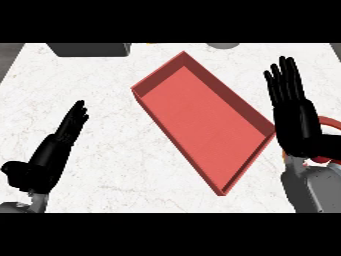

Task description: Pick the tomato from the plate and place it in the cardboard box

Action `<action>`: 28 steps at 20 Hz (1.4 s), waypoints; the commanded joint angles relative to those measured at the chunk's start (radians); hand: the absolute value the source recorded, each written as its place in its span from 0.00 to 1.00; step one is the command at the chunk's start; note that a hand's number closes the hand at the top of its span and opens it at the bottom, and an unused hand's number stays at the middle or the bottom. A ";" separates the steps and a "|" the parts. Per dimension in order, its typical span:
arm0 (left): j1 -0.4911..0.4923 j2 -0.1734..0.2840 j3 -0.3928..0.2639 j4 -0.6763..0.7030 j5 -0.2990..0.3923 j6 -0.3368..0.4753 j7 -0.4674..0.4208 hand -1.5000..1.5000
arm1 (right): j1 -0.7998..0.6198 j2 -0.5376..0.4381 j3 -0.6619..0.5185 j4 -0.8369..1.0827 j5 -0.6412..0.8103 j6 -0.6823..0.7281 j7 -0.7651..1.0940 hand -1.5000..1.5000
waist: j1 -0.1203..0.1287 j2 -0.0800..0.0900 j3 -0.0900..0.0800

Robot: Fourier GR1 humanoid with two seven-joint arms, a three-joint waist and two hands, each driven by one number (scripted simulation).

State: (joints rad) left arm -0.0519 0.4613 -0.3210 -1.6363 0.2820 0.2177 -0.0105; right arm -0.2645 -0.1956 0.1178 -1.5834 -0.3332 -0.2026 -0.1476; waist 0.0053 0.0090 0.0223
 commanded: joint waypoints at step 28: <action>0.018 0.014 0.078 0.130 -0.156 0.094 0.068 0.50 | 0.011 -0.808 -0.057 0.574 0.521 0.539 -0.408 0.00 | 0.016 -0.005 -0.024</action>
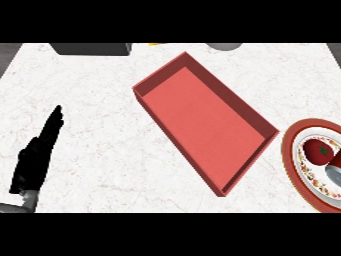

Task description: Pick the tomato from the plate and place it in the cardboard box

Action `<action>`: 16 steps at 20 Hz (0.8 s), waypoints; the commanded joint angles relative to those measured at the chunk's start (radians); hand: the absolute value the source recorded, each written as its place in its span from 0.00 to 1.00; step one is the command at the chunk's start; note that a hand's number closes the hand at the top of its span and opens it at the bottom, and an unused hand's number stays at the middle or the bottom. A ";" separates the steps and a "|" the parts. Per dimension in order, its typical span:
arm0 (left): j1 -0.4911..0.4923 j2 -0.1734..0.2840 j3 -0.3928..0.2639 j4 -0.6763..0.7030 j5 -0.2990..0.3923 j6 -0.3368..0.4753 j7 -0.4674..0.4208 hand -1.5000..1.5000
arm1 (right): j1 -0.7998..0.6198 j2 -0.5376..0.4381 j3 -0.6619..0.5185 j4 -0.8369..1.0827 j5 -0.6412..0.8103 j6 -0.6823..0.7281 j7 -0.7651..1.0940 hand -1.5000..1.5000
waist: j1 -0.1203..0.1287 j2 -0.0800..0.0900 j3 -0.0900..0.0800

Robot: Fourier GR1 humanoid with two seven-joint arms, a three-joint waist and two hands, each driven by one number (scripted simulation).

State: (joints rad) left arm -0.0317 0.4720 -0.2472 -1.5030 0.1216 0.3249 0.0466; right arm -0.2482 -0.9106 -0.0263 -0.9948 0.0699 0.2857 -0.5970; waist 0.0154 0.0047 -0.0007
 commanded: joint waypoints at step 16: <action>0.053 -0.064 0.065 -0.001 -0.077 -0.060 -0.025 0.50 | -0.012 0.079 0.146 -0.173 0.350 0.107 0.350 0.00 | -0.012 -0.005 0.000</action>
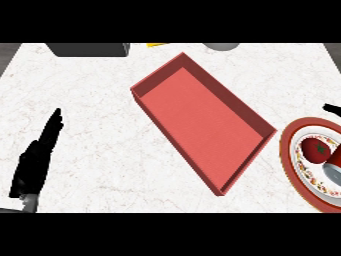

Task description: Pick the tomato from the plate and place it in the cardboard box

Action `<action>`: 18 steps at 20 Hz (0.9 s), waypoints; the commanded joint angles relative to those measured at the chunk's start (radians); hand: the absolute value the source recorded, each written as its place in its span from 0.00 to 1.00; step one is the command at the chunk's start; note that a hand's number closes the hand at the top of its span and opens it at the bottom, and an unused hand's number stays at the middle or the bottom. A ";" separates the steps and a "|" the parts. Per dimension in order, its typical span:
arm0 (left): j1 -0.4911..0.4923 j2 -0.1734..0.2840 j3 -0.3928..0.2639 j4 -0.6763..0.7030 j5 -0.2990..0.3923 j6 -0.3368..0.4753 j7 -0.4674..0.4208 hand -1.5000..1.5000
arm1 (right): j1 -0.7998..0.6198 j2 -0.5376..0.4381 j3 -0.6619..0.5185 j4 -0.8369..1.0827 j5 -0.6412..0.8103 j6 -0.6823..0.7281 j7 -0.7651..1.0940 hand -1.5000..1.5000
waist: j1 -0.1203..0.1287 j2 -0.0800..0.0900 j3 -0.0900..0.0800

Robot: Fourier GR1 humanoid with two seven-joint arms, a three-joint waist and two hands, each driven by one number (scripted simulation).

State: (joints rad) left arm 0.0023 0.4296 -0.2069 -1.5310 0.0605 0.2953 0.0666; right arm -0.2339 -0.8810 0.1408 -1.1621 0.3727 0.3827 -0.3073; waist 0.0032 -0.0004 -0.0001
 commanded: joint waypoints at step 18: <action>0.041 -0.109 0.130 0.003 -0.113 -0.117 -0.036 0.50 | 0.074 0.140 -0.135 -0.009 0.249 0.027 0.007 0.00 | -0.004 -0.001 0.000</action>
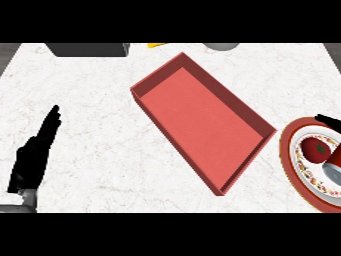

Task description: Pick the tomato from the plate and place it in the cardboard box

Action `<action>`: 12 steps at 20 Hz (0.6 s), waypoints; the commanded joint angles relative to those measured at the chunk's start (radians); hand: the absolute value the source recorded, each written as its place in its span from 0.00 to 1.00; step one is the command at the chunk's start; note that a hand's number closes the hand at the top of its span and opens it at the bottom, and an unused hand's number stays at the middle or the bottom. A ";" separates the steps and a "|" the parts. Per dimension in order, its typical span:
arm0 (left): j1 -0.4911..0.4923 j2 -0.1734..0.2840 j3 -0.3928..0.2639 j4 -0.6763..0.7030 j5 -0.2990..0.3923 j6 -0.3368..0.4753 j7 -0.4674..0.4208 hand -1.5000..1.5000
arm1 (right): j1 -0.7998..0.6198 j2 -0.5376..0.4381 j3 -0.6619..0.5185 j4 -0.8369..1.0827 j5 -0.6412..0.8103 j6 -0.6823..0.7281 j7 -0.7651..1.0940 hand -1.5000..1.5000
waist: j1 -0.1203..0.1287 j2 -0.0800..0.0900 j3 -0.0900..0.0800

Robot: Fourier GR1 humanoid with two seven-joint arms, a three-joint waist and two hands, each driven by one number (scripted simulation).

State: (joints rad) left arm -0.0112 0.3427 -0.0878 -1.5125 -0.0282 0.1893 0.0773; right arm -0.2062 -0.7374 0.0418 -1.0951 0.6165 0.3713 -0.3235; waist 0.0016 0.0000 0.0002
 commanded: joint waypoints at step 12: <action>-0.016 -0.085 0.076 0.059 -0.085 -0.062 -0.043 0.50 | -0.030 0.105 -0.084 0.041 0.118 0.013 -0.030 0.00 | -0.001 0.000 0.000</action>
State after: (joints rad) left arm 0.0225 0.2855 -0.0344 -1.5501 -0.0901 0.1365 0.0810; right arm -0.2168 -0.6548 -0.0281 -1.0722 0.7096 0.3768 -0.3439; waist 0.0023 -0.0003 0.0001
